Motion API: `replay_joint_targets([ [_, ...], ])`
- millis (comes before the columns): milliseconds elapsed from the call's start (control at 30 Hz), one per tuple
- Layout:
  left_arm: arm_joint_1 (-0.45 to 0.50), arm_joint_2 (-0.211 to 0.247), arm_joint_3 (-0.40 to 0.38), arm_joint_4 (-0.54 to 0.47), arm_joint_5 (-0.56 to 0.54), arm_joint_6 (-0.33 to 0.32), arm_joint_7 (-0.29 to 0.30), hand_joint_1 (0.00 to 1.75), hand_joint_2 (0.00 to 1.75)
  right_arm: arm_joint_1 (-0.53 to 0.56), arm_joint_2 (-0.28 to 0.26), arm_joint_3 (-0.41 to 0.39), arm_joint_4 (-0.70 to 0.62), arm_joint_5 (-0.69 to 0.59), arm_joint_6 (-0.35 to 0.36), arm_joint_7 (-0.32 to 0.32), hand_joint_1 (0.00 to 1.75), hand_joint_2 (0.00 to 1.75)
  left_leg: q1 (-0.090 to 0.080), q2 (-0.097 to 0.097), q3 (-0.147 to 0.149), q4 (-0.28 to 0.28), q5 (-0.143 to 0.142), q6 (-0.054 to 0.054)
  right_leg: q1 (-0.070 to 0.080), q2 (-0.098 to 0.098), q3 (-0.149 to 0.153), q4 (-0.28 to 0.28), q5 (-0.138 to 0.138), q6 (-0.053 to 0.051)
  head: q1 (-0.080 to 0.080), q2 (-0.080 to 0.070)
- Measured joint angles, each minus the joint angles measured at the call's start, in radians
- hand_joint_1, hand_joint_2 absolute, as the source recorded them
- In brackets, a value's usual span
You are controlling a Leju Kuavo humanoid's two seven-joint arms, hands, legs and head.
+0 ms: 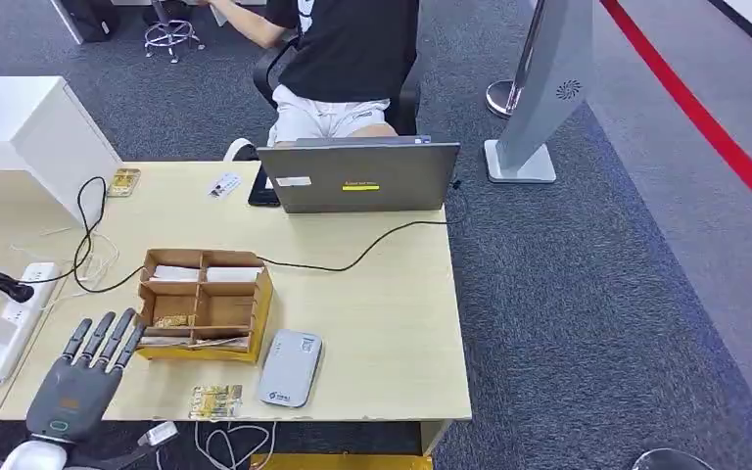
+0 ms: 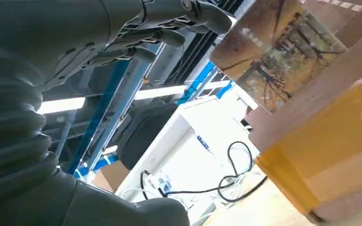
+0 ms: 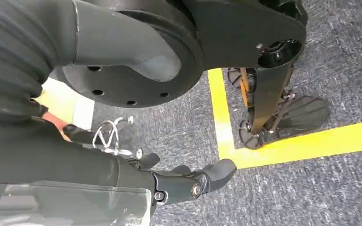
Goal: Pass the card to the sensor for recognition and then transmit it.
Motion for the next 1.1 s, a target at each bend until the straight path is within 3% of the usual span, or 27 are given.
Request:
replay_joint_targets([
  [300, -0.095, -0.076, 0.012, 0.036, 0.000, 0.015, 0.112, 0.00, 1.75, -0.001, 0.004, 0.000, 0.000, 0.026, 0.004, 0.000, 0.00, 1.75, 0.000, -0.001, 0.000, 0.000, 0.001, 0.001, 0.000, -0.002, 0.001, 0.000, 0.000, 0.000, 0.000, 0.000],
  [433, -0.104, -0.118, 0.012, 0.048, 0.000, 0.016, 0.129, 0.00, 1.75, -0.003, 0.005, 0.000, 0.000, 0.029, -0.003, 0.015, 0.00, 1.75, 0.000, -0.002, 0.000, 0.000, 0.001, 0.000, 0.000, -0.002, 0.001, 0.000, 0.000, 0.000, 0.000, 0.000],
  [633, -0.091, -0.191, 0.045, 0.072, 0.000, 0.008, 0.039, 0.00, 1.75, -0.002, 0.007, -0.003, 0.000, 0.029, -0.006, 0.018, 0.00, 1.75, 0.000, -0.002, -0.001, 0.000, 0.000, 0.001, 0.000, -0.002, 0.000, 0.000, 0.000, 0.000, 0.000, 0.000],
  [733, -0.089, -0.212, 0.060, 0.081, 0.000, 0.007, 0.028, 0.00, 1.75, -0.002, 0.007, -0.005, 0.000, 0.029, -0.006, 0.018, 0.00, 1.75, 0.000, -0.002, -0.001, 0.000, 0.000, 0.001, 0.000, -0.002, 0.000, 0.000, 0.000, 0.000, 0.000, 0.000],
  [867, -0.081, -0.243, 0.080, 0.110, 0.000, 0.001, -0.035, 0.00, 1.75, -0.002, 0.008, -0.007, 0.000, 0.036, -0.005, 0.015, 0.00, 1.75, 0.000, -0.002, -0.001, 0.000, 0.000, 0.001, 0.000, -0.002, 0.000, 0.000, 0.000, 0.000, 0.000, 0.000],
  [1100, -0.082, -0.287, 0.084, 0.177, 0.000, 0.018, -0.050, 0.00, 1.75, -0.002, 0.008, -0.010, 0.000, 0.045, -0.004, 0.011, 0.00, 1.75, 0.000, -0.002, 0.000, 0.000, 0.000, 0.001, 0.000, -0.002, 0.000, 0.000, 0.000, 0.000, 0.000, 0.000],
])
